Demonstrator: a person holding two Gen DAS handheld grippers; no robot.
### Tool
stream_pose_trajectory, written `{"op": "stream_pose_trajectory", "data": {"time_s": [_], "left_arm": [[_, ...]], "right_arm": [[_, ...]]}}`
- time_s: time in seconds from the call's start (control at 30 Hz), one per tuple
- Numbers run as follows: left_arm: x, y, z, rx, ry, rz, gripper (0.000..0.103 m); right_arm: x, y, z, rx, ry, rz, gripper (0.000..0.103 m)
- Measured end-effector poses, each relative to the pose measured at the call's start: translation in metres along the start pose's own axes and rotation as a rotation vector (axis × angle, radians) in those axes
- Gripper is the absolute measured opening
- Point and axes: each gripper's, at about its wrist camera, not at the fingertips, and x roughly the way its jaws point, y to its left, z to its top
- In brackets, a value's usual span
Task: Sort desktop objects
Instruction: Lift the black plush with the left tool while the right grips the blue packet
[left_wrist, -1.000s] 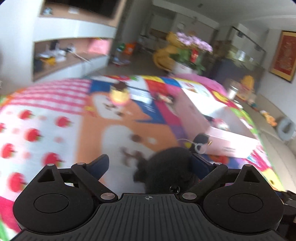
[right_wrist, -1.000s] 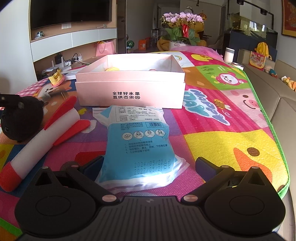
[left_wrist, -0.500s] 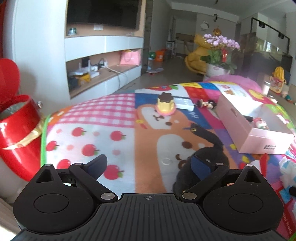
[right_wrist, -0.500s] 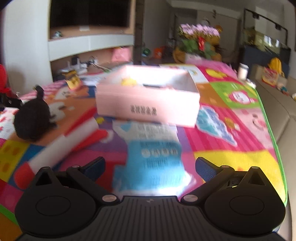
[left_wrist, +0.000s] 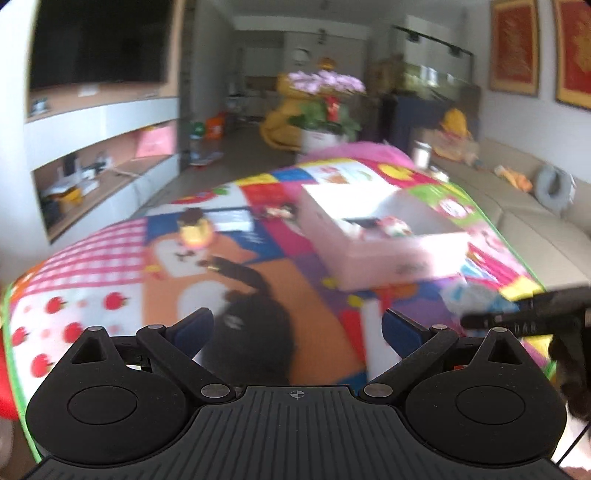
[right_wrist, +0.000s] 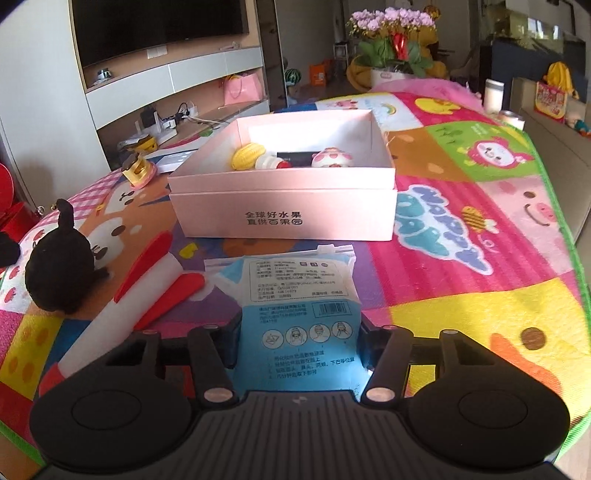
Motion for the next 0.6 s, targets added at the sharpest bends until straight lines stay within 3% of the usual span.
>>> {"op": "stream_pose_trajectory", "data": {"time_s": [0.2, 0.33, 0.5, 0.6], "left_arm": [[0.021, 0.004, -0.007, 0.023, 0.020, 0.158, 0.100], [0.041, 0.006, -0.018, 0.068, 0.090, 0.170, 0.100], [0.056, 0.010, -0.024, 0.059, 0.107, 0.185, 0.099], [0.059, 0.011, -0.025, 0.057, 0.119, 0.178, 0.079]], "right_arm": [[-0.026, -0.006, -0.001, 0.012, -0.034, -0.002, 0.055], [-0.037, -0.006, 0.001, 0.016, -0.043, 0.005, 0.055], [-0.044, 0.000, 0.001, -0.002, -0.048, 0.017, 0.055], [-0.050, 0.001, 0.001, -0.017, -0.059, 0.013, 0.055]]}}
